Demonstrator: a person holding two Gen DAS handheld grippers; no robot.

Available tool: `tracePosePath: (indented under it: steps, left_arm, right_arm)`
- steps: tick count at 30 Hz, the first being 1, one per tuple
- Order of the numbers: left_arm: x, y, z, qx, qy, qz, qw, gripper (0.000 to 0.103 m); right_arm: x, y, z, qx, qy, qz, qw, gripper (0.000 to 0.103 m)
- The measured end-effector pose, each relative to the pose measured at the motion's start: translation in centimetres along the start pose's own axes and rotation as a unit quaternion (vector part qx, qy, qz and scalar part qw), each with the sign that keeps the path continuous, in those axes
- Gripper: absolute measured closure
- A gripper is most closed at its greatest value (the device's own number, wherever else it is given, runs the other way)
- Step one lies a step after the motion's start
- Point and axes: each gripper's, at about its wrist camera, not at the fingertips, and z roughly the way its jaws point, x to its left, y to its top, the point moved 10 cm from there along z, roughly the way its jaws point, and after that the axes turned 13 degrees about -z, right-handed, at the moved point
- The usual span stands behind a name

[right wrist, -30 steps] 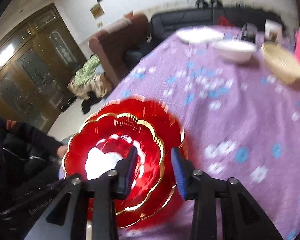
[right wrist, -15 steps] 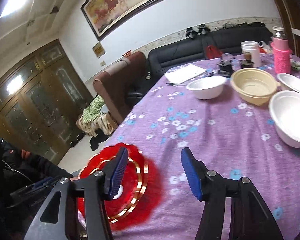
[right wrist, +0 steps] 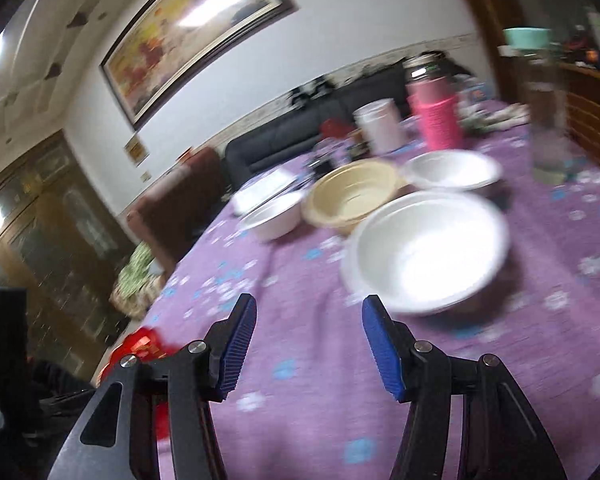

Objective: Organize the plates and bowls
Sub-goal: 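Reach both tools to the large white bowl and grip its rim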

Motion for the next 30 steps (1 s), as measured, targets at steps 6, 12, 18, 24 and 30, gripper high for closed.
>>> tracePosePath:
  steps: [6,12,18,24,30]
  left_arm:
    - [-4.2,2.0,1.2,0.009,-0.023,-0.007,0.9997,0.054]
    - [-7.5,4.6,3.8,0.01,-0.025,-0.016,0.9995,0.051]
    - [-9.7,6.3,6.5,0.022,-0.026,-0.039,0.9987,0.051]
    - [-12.2,5.7,8.4,0.033,-0.049,-0.019,0.9981,0.051]
    - [-14.1,5.4,8.8,0.029,-0.073,-0.001,0.9969,0.051]
  right_arm:
    - [-8.1,1.7,-1.7,-0.015,-0.058,0.027,0.998,0.044]
    - [-13.2,2.6,-1.0,-0.007,-0.098,0.041,0.994,0.039]
    - [-16.2,2.2,1.7,0.021,-0.077,0.098,0.992,0.039]
    - [-16.3,1.6,3.6,0.036,-0.07,0.107,0.991,0.039]
    - [-16.5,1.0,4.6,0.042,-0.063,0.116,0.99,0.038]
